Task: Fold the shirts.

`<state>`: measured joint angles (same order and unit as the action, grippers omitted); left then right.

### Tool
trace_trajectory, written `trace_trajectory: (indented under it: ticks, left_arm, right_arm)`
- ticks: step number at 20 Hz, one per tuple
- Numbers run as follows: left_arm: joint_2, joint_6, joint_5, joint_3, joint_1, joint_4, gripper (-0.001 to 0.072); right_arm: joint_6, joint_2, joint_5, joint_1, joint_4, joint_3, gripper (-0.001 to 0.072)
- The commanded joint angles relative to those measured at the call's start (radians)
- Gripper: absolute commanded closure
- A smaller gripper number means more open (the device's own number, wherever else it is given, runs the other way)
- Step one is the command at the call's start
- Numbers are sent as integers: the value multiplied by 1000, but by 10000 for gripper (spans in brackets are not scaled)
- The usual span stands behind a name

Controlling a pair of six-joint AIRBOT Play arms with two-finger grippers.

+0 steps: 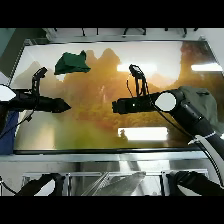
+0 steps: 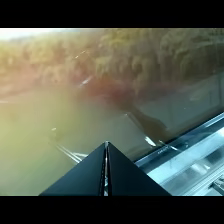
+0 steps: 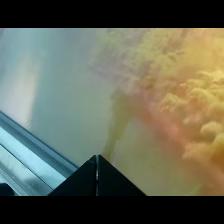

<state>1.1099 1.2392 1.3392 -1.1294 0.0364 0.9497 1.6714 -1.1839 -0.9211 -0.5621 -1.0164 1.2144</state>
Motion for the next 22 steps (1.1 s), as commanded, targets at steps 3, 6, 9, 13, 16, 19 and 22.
trace_trajectory:
  ticks: [3,6,9,13,16,19,22]
  left_arm:
    - [0,0,-104,0,1,2,692]
    - [0,0,-349,0,15,18,692]
    - [39,0,-555,-30,55,25,692]
    - [207,0,-345,-253,123,25,691]
    - [324,0,-344,-418,165,26,274]
    - [488,-10,-394,-558,207,25,205]
    - [731,-76,-402,-759,220,24,204]
  right_arm:
    - [0,-1,0,-1,0,0,688]
    - [0,-1,0,-1,0,0,689]
    - [0,-1,0,-1,0,0,688]
    - [0,-1,0,-1,0,0,688]
    - [0,-1,0,-1,0,0,688]
    - [0,-2,0,-1,0,0,689]
    - [3,-4,0,-1,31,0,688]
